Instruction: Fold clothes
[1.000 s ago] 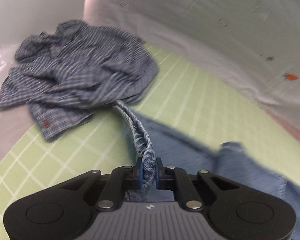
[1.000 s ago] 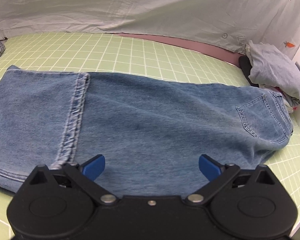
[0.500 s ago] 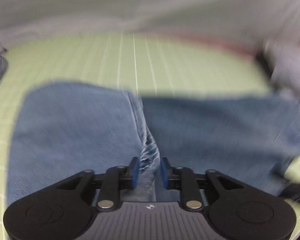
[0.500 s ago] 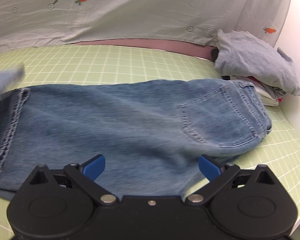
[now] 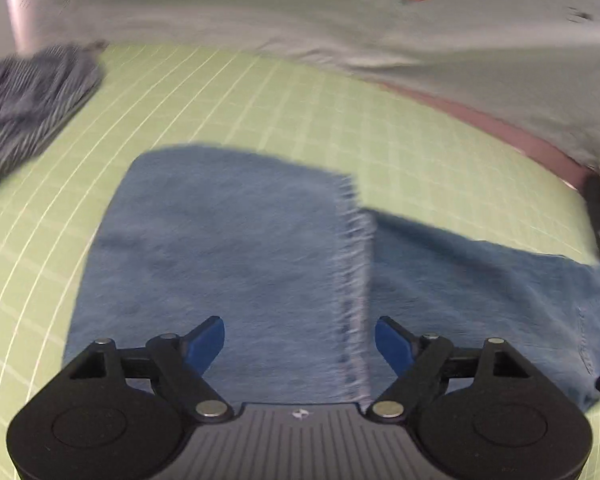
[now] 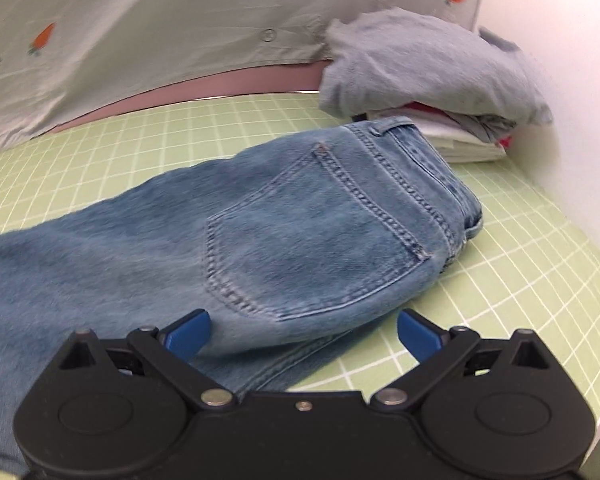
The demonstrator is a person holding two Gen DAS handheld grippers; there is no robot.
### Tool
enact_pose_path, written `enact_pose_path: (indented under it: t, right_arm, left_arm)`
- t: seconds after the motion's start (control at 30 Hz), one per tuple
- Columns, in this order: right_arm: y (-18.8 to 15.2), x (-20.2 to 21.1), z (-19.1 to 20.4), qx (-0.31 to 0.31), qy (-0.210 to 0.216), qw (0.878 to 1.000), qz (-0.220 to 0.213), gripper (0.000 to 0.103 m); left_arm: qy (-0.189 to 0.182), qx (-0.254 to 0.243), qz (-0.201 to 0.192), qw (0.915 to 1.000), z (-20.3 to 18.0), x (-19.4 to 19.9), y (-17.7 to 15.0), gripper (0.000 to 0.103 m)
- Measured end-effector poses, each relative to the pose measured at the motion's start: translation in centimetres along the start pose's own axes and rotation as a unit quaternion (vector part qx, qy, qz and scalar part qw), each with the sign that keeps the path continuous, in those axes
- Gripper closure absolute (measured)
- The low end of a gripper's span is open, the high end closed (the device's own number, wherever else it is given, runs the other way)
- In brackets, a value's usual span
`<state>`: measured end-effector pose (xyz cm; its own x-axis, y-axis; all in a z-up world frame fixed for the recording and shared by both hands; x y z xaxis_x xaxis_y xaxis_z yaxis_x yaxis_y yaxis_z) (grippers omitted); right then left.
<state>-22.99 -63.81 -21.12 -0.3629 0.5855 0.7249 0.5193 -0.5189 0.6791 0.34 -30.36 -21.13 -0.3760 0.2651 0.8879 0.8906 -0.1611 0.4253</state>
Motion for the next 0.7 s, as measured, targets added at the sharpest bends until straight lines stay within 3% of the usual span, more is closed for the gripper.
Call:
enact_pose_path:
  t: [0.1,0.17,0.2,0.43,0.7]
  right_arm:
    - [0.4,-1.4,-1.3,-0.037,-0.013,0.999,0.008,0.002]
    - [0.8,-2.1,-2.0,-0.054,-0.022,0.998,0.01,0.002]
    - [1.1,-2.4,-2.4,-0.062,-0.026,0.998,0.011,0.002]
    - [0.7,-3.1,-4.2,-0.085,-0.042,0.995,0.025,0.002]
    - [1.1,-4.1,-6.5,-0.144,-0.011,0.989,0.036,0.002]
  left_arm:
    - [0.017,-0.041,0.036,0.9984,1.9,-1.5,-2.0,0.02]
    - [0.026,-0.101,0.035,0.9939,1.7,-1.3,-3.3,0.02]
    - [0.029,-0.108,0.032,0.9932,1.6,-1.2,-3.7,0.019]
    - [0.04,-0.096,0.032,0.9941,1.7,-2.0,-3.5,0.009]
    - [0.056,-0.1,0.04,0.9926,1.5,-2.6,-3.1,0.0]
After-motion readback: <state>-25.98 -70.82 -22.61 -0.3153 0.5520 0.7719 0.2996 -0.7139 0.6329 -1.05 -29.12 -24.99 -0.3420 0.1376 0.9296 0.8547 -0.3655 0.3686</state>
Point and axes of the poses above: each gripper's, at about its wrist camera, not at the fingertips, and x roughly against the way its jaws point, z to its left, y to its top, the point moved 7 cm from there along -x, roughly the way its jaws point, and after that the axes turned 3 degrees about x, right-handed, at the moved point
